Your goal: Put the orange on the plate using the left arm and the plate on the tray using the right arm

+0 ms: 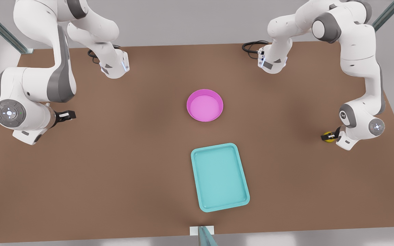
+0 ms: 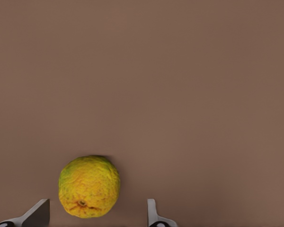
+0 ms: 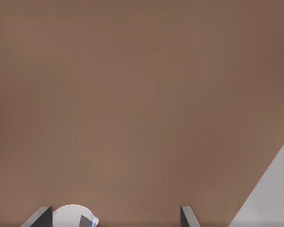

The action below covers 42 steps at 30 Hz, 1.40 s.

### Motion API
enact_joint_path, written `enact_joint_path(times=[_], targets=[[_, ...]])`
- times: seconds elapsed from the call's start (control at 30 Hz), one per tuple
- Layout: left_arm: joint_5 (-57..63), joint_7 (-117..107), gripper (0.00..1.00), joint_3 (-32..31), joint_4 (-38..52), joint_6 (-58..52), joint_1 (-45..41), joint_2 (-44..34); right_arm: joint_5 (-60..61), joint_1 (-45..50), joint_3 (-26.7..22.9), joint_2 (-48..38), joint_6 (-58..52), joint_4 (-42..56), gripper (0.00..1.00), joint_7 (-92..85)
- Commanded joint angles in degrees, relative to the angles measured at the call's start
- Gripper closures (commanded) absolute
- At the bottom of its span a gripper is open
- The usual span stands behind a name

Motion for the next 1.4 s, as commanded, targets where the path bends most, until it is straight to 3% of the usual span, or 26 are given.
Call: enact_joint_path(times=[0.0,0.63,0.73,0.97,1.0,1.07,1.17,1.2,1.27,1.37], targets=[[0.1,5.1,0.0,0.0,0.1,1.6,0.0,0.1,0.1,-0.1,0.0,-0.1,0.0,0.0,0.0,-0.1],[0.0,5.2,0.0,1.1,0.5,7.1,0.6,5.8,1.7,-1.1,0.0,0.0,0.0,-1.4,0.0,-0.1],[0.0,5.1,0.34,1.1,0.5,6.8,0.6,5.7,1.7,-1.2,0.0,0.1,0.0,-1.4,0.0,-0.1],[-0.1,1.9,0.37,0.1,0.6,-0.1,-0.1,0.6,1.8,-1.2,0.0,0.1,0.0,-1.3,0.0,-0.1],[-0.3,-2.3,0.37,-2.9,0.6,-3.1,-1.6,-2.0,1.8,-1.2,0.0,0.1,0.0,-1.3,0.0,-0.1],[-4.0,-14.7,0.35,-6.1,5.4,-10.5,-12.7,-4.8,1.9,-1.3,0.0,0.3,0.1,-1.3,0.0,-0.1],[-3.9,-48.3,0.34,-6.1,11.6,-14.4,-38.3,-2.7,2.3,-1.3,0.0,0.7,0.1,-1.2,0.0,-0.1],[-4.0,-58.9,0.34,-6.1,16.5,-14.4,-45.8,1.9,2.3,-1.3,0.0,0.7,0.2,-1.2,0.0,-0.1],[-5.3,-75.9,0.34,-11.3,23.6,-14.6,-50.2,7.2,2.3,-1.4,0.0,0.7,0.2,-1.2,0.0,-0.1],[-7.7,-81.3,0.34,-18.8,23.0,-22.2,-50.2,6.5,2.3,-1.4,0.0,0.8,0.2,-1.2,0.0,-0.1]])
